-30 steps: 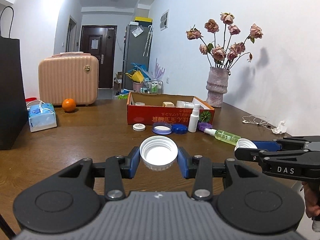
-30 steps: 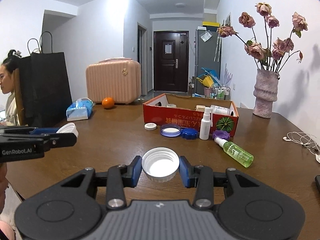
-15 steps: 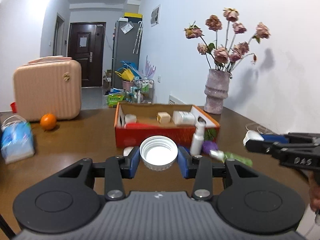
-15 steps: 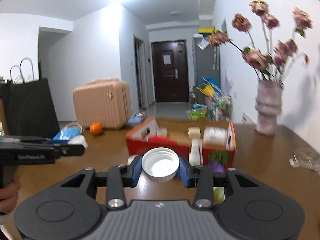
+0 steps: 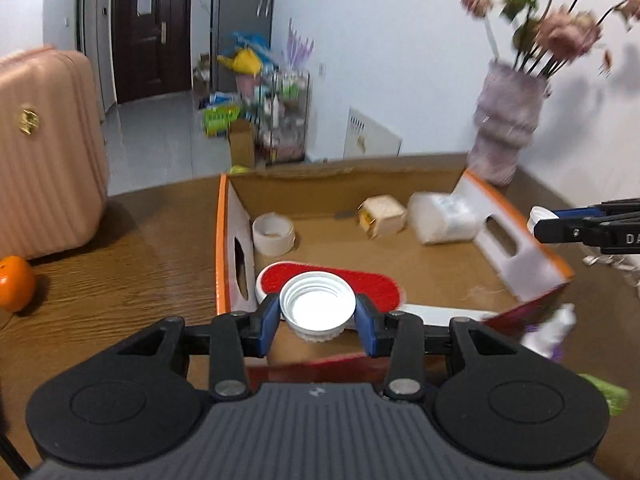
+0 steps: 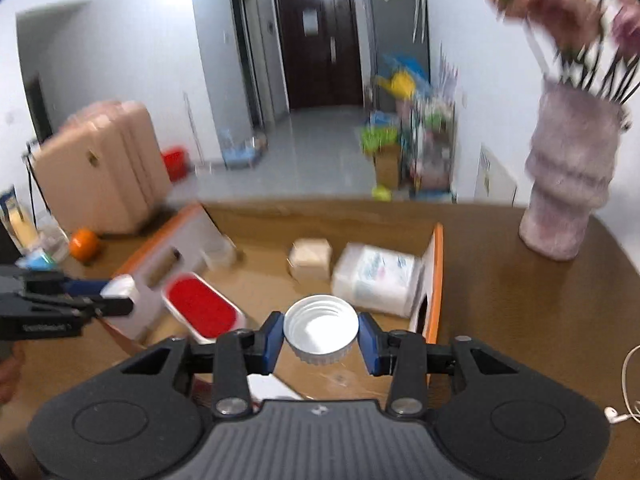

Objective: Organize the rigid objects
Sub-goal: 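Carry both white caps over the box and open both tools inside, then withdraw both tools from the box back over the table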

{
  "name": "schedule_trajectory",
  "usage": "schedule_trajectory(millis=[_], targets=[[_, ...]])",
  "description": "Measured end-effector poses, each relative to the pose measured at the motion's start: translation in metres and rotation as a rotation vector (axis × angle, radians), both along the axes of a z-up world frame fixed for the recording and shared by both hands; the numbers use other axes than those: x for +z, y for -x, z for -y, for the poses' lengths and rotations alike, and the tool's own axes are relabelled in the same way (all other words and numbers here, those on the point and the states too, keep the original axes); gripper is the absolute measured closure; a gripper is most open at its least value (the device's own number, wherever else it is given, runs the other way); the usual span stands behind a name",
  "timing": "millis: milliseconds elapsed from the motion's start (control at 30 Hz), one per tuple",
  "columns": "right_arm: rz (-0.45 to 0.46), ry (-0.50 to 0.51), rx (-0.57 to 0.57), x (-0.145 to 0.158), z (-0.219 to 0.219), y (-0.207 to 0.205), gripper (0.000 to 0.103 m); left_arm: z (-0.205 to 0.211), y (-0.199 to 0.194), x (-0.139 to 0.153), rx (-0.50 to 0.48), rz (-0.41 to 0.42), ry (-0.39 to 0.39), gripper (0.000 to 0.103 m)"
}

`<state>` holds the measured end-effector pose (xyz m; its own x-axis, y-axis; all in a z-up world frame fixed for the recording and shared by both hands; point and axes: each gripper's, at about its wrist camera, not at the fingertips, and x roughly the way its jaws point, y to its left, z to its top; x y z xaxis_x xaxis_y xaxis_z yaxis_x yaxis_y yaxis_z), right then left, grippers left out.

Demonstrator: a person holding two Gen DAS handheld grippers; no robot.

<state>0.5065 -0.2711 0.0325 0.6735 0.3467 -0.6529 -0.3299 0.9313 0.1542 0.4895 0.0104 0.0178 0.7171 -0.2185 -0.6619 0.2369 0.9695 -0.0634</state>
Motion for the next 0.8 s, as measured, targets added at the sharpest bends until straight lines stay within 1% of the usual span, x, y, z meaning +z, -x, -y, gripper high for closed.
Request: schedule_trajectory(millis=[33, 100, 167, 267, 300, 333, 367, 400, 500, 567, 600, 733, 800], targets=[[-0.024, 0.001, 0.0, -0.008, -0.001, -0.009, 0.064, 0.0, -0.007, -0.006, -0.002, -0.016, -0.006, 0.063], [-0.07, -0.02, 0.047, -0.02, -0.008, -0.022, 0.064, -0.001, -0.017, -0.016, -0.002, -0.035, -0.017, 0.062], [-0.112, -0.05, 0.115, -0.029, -0.022, -0.031, 0.064, -0.002, -0.024, -0.024, -0.005, -0.062, -0.031, 0.062], [-0.165, -0.075, 0.233, -0.035, -0.049, -0.045, 0.064, 0.0, -0.028, -0.028, -0.021, -0.061, -0.047, 0.06], [-0.19, -0.094, 0.28, -0.036, -0.059, -0.049, 0.063, 0.001, -0.029, -0.028, -0.024, -0.062, -0.047, 0.057], [-0.202, -0.113, 0.316, -0.036, -0.069, -0.051, 0.063, 0.002, -0.03, -0.027, -0.027, -0.063, -0.049, 0.051], [-0.205, -0.126, 0.339, -0.036, -0.076, -0.053, 0.062, 0.002, -0.03, -0.026, -0.018, -0.058, -0.05, 0.047], [-0.207, -0.129, 0.347, -0.035, -0.082, -0.053, 0.058, 0.002, -0.03, -0.024, -0.012, -0.051, -0.05, 0.045], [-0.19, -0.14, 0.341, -0.029, -0.085, -0.05, 0.058, -0.003, -0.024, -0.013, 0.001, -0.028, -0.04, 0.044], [-0.177, -0.149, 0.316, -0.023, -0.079, -0.046, 0.058, -0.008, -0.019, -0.006, 0.019, -0.012, -0.04, 0.044], [-0.166, -0.149, 0.297, -0.019, -0.074, -0.042, 0.058, -0.01, -0.017, -0.002, 0.022, -0.006, -0.035, 0.042], [-0.117, -0.135, 0.232, 0.008, -0.051, -0.021, 0.057, -0.015, 0.003, 0.017, 0.039, 0.022, -0.045, 0.039], [-0.091, -0.119, 0.21, 0.025, -0.038, 0.0, 0.057, -0.019, 0.019, 0.028, 0.039, 0.038, -0.035, 0.038]])
